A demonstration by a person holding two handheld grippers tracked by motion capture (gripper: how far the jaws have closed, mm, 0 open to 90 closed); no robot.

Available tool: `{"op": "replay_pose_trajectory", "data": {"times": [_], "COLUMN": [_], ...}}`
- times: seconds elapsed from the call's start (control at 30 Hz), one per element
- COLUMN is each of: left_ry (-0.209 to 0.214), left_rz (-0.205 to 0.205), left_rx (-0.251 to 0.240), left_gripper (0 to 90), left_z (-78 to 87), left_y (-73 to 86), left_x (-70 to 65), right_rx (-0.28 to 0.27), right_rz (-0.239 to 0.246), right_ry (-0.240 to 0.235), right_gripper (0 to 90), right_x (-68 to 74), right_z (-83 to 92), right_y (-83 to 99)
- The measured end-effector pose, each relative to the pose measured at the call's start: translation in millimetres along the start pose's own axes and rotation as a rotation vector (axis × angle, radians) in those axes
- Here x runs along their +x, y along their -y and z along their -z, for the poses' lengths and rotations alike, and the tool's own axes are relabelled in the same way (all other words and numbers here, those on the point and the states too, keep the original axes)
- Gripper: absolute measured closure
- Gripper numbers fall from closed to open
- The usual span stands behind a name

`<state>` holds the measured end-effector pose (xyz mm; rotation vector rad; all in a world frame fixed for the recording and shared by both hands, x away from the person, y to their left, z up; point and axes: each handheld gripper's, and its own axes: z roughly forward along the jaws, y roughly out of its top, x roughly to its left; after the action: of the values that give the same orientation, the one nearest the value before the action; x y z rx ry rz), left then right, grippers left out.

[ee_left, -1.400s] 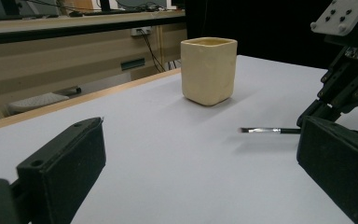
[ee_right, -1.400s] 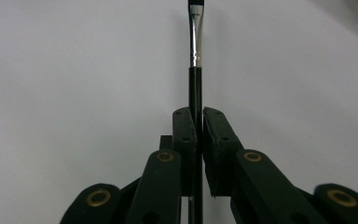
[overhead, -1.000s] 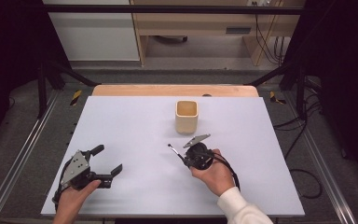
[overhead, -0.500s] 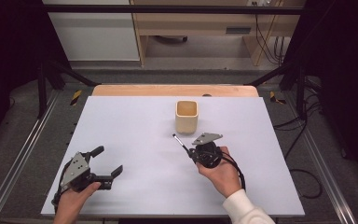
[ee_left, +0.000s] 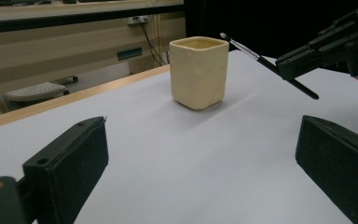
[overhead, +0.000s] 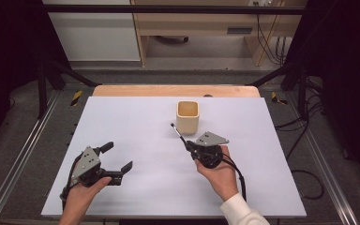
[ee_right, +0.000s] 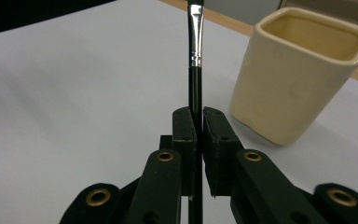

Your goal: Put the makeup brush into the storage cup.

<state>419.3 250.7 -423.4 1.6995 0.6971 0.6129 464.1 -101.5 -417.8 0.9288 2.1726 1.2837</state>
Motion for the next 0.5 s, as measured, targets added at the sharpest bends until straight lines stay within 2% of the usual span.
{"op": "replay_pose_trajectory", "data": {"times": [0.07,0.2,0.23,0.33,0.4,0.5], "left_ry": [0.002,0.0,0.001,0.005,-0.003,0.005], "left_rz": [0.029,0.028,0.024,0.037,0.019,0.02], "left_rx": [-0.007,0.009,0.009,0.0,0.015,0.008], "left_gripper": [2.3,2.4,2.5,2.6,2.7,2.7], "left_z": [-4.8,-12.2,-16.3,-21.1,-28.4,-30.9], "left_y": [-6.7,-13.0,-17.1,-21.8,-28.8,-33.2], "left_x": [-3.3,-8.7,-11.6,-15.1,-21.2,-24.2], "right_rx": [-0.025,-0.047,-0.076,-0.09,-0.109,-0.125], "right_rz": [-0.008,-0.027,-0.023,-0.025,-0.014,-0.001], "right_ry": [0.009,0.011,0.012,0.009,0.02,0.028], "right_gripper": [83.7,83.7,83.7,83.8,83.7,83.7], "right_x": [2.6,4.8,6.6,8.8,12.9,14.9], "right_z": [1.8,3.6,5.3,6.4,7.6,8.5], "right_y": [-0.4,2.1,4.4,5.5,6.6,7.0]}}
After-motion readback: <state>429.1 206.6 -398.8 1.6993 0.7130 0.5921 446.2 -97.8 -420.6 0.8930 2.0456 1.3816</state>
